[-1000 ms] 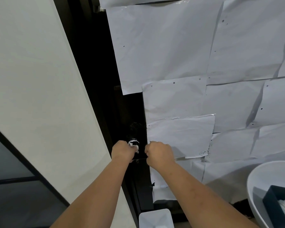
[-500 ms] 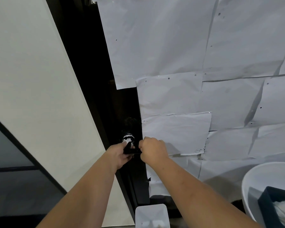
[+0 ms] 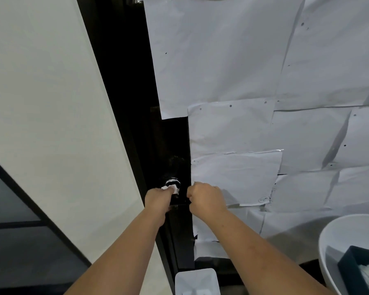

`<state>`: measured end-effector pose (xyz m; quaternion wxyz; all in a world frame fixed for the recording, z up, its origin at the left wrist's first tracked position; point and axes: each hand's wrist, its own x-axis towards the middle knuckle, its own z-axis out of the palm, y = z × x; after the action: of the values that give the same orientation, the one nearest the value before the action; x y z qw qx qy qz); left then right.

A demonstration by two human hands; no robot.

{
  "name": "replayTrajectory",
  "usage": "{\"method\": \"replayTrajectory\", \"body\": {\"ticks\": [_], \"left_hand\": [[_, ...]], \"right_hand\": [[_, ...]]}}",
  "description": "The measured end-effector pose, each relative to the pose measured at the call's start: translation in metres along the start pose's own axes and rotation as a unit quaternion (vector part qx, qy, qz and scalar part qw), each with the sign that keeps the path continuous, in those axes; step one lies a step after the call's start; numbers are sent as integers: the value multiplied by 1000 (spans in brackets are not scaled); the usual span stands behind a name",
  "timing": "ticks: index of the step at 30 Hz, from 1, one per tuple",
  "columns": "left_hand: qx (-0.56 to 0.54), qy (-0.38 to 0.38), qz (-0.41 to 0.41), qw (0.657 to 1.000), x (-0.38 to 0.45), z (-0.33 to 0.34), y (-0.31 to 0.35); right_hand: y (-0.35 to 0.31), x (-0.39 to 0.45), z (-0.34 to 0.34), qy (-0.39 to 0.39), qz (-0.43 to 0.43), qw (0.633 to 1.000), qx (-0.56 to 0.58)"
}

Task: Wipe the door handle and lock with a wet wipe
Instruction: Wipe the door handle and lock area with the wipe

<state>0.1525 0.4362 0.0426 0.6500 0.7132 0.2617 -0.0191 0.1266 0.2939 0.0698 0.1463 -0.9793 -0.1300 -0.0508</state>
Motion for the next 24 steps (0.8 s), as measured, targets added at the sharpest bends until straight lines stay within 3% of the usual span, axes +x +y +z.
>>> {"method": "replayTrajectory", "body": {"ticks": [5, 8, 11, 14, 17, 20, 24], "left_hand": [[-191, -132, -132, 964, 0, 0, -3], [-215, -189, -176, 942, 1, -6, -3], [-201, -177, -170, 948, 2, -7, -6], [-154, -109, -121, 975, 0, -7, -7], [-33, -25, -27, 999, -4, -10, -6], [104, -4, 77, 992, -11, -15, 0], [201, -1, 91, 975, -14, -10, 9]], "right_hand": [[-4, 8, -1, -23, 27, 999, -9], [-5, 10, 0, -34, 39, 999, -8], [-4, 10, 1, -36, 37, 999, -14], [1, 11, 1, -64, 45, 997, -28], [5, 12, 3, -109, 48, 992, -47], [7, 12, 4, -126, 42, 991, -33], [8, 6, 3, -121, 20, 991, -50]]}}
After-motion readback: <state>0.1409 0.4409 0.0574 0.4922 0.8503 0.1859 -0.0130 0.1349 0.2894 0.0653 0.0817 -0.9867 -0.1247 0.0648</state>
